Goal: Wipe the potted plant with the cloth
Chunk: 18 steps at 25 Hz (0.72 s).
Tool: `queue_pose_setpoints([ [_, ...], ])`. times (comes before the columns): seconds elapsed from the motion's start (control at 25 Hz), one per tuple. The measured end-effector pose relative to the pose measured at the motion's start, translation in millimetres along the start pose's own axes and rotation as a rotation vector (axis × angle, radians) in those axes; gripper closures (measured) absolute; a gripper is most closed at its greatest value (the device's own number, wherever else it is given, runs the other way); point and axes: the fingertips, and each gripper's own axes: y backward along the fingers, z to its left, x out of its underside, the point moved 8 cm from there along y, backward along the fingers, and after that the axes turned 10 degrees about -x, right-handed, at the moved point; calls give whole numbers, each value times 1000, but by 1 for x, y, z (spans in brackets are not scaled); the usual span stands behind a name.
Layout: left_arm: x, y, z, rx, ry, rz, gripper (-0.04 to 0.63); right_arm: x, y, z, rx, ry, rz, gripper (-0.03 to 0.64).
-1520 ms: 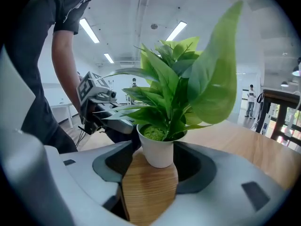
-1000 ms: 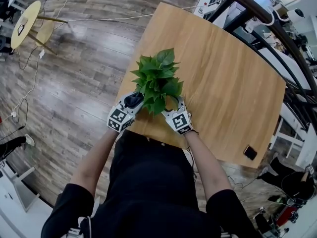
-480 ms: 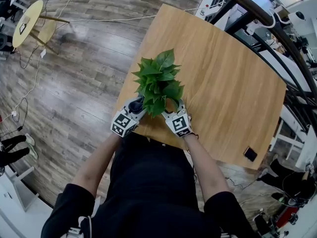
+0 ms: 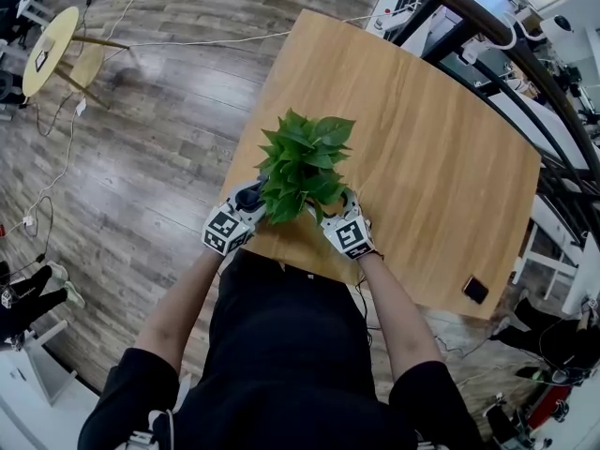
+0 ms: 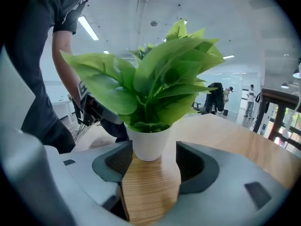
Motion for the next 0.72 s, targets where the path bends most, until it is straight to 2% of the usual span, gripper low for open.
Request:
queue_pose_setpoints([
  [0.24,-7,-8,1,-54,2,-4,419,-14,-10,-10,-75,53,-7,344],
  [0.56,-3,-2,-18,14,-52,14,420,-13,-14,2,-45,28,-15,344],
  [0.72,-1,-1,-25,27,-21,15,419,-15,-17,-1,-44,27,-26,344],
])
